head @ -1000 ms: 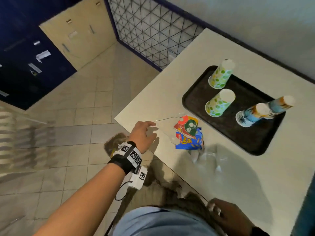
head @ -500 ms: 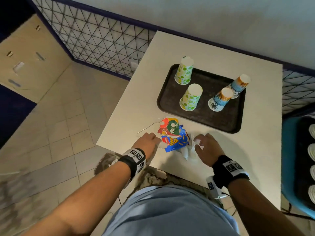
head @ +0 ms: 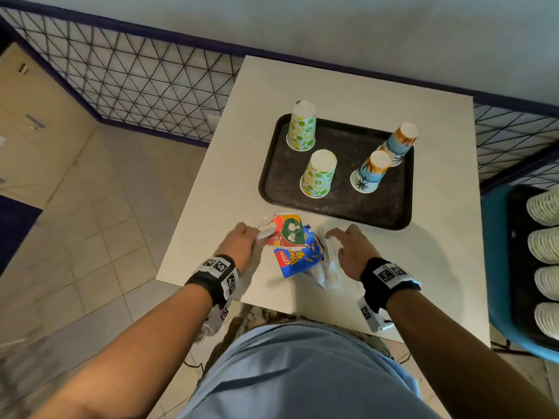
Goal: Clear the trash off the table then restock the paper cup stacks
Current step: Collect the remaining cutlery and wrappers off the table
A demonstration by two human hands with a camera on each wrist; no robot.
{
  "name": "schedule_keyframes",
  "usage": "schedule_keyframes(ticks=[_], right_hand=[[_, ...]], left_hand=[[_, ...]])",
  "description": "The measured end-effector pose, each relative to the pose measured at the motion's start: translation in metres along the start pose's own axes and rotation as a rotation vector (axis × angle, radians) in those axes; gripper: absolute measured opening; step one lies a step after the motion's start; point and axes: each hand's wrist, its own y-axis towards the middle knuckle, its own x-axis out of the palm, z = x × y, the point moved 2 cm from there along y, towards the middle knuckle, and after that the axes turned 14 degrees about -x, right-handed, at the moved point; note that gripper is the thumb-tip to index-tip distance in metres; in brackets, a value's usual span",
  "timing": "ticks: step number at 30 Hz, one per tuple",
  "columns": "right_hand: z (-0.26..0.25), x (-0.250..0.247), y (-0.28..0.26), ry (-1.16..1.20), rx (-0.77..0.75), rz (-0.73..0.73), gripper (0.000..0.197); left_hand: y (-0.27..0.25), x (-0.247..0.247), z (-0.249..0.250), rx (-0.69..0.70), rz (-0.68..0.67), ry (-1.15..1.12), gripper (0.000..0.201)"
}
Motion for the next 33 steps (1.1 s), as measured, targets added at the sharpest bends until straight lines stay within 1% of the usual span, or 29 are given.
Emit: schedule_keyframes(ticks=[2, 4, 6, 7, 9, 11, 13, 17, 20, 22, 24, 25, 28, 31, 33], right_hand=[[-0.004, -0.001, 0.008, -0.053, -0.04, -0.053, 0.062], [-0.008, 0.001, 0.015, -0.11, -0.072, -0.115, 0.064], [-0.009, 0.003, 0.02, -0.169, -0.09, -0.167, 0.064], [-0.009, 0.003, 0.023, -0.191, -0.092, -0.183, 0.064], [-0.01, 0.002, 0.025, -0.226, -0.093, -0.197, 0.059], [-0.011, -0.001, 0.025, -0.266, -0.09, -0.215, 0.051], [-0.01, -0.001, 0.025, -0.32, -0.095, -0.238, 0.049], [-0.005, -0.001, 0.025, -0.393, -0.133, -0.255, 0.051], [-0.002, -0.005, 0.023, -0.437, -0.168, -0.246, 0.046], [0.0, -0.009, 0.021, -0.451, -0.192, -0.228, 0.042], [0.003, -0.014, 0.019, -0.455, -0.214, -0.191, 0.039], [0.004, -0.018, 0.017, -0.454, -0.225, -0.163, 0.037], [0.009, -0.03, 0.009, -0.441, -0.243, -0.096, 0.028], [0.019, -0.045, -0.003, -0.406, -0.219, -0.032, 0.019], [0.028, -0.053, -0.01, -0.372, -0.199, 0.044, 0.014]], left_hand=[[0.009, -0.01, 0.004, -0.08, 0.049, -0.022, 0.041], [0.017, -0.013, 0.007, -0.135, 0.085, -0.001, 0.05], [0.023, -0.009, 0.009, -0.139, 0.079, 0.072, 0.059], [0.026, -0.006, 0.01, -0.128, 0.069, 0.107, 0.057], [0.031, 0.001, 0.014, -0.114, 0.056, 0.136, 0.042], [0.034, 0.005, 0.017, -0.14, 0.037, 0.116, 0.033], [0.037, 0.007, 0.019, -0.18, 0.007, 0.108, 0.031], [0.036, 0.008, 0.02, -0.208, -0.021, 0.056, 0.034], [0.028, 0.001, 0.023, -0.233, -0.013, -0.039, 0.032], [0.022, -0.007, 0.025, -0.272, -0.005, -0.162, 0.026], [0.016, -0.013, 0.026, -0.313, 0.012, -0.26, 0.019], [0.014, -0.016, 0.027, -0.32, 0.026, -0.287, 0.018], [0.01, -0.023, 0.031, -0.312, 0.057, -0.405, 0.023], [0.002, -0.028, 0.037, -0.282, 0.059, -0.612, 0.021], [-0.004, -0.029, 0.047, -0.255, 0.035, -0.746, 0.023]])
